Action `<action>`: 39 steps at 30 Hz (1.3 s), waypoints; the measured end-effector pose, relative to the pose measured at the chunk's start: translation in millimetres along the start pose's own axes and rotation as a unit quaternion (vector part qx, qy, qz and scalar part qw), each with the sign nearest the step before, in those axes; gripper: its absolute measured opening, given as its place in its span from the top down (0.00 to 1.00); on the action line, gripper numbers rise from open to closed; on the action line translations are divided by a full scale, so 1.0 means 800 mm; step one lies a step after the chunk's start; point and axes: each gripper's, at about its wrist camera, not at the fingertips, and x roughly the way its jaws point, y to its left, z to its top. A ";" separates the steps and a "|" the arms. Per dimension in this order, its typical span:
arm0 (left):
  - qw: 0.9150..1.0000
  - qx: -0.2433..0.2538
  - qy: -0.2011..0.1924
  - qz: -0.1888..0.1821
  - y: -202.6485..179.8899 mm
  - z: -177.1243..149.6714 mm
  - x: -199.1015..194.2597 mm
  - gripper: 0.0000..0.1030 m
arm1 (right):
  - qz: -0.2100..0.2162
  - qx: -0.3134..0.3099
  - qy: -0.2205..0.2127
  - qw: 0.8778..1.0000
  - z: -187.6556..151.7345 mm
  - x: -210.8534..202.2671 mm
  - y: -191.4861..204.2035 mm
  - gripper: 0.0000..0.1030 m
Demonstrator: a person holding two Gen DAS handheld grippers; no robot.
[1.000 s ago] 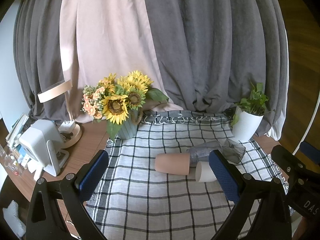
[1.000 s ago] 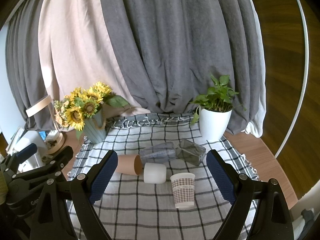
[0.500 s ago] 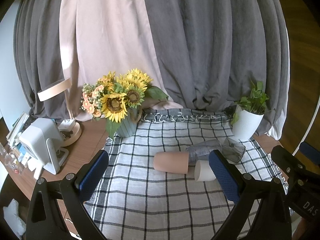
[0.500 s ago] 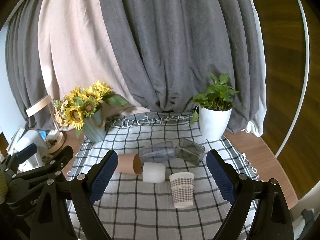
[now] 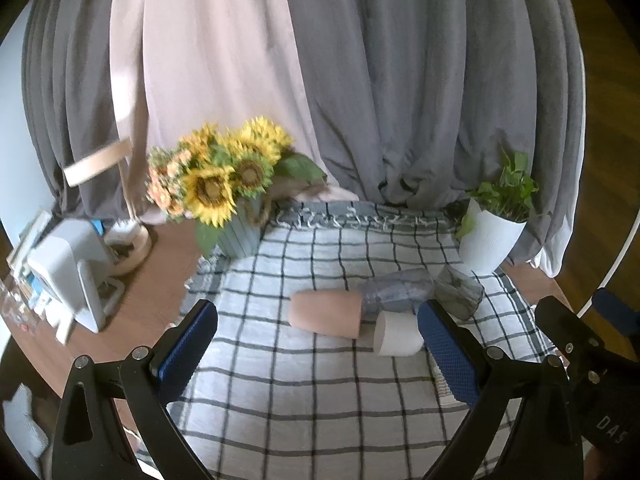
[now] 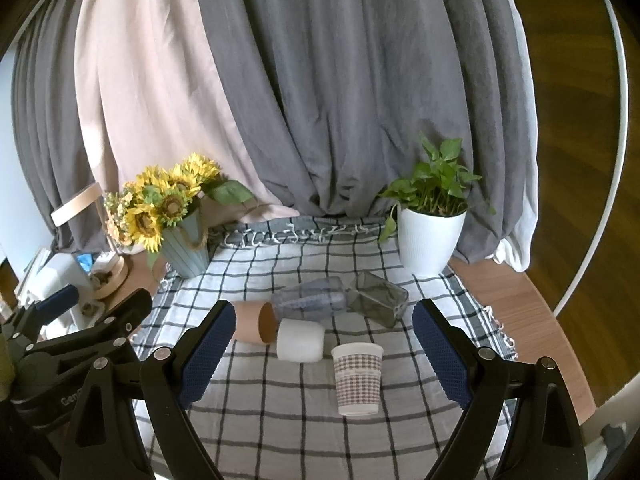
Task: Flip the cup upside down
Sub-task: 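Reach the right gripper to the clear glass tumbler lying on its side and grasp it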
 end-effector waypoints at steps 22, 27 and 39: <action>0.987 -0.022 0.123 0.100 -0.119 0.017 0.194 0.03 | 0.060 -0.065 0.235 0.968 0.032 0.267 -0.109 0.13; 0.982 -0.021 0.146 0.116 -0.136 0.011 0.229 0.04 | 0.062 -0.101 0.284 0.951 0.022 0.329 -0.109 0.13; 0.966 -0.045 0.207 0.146 -0.148 -0.011 0.275 0.03 | 0.052 -0.185 0.349 0.917 -0.016 0.431 -0.096 0.23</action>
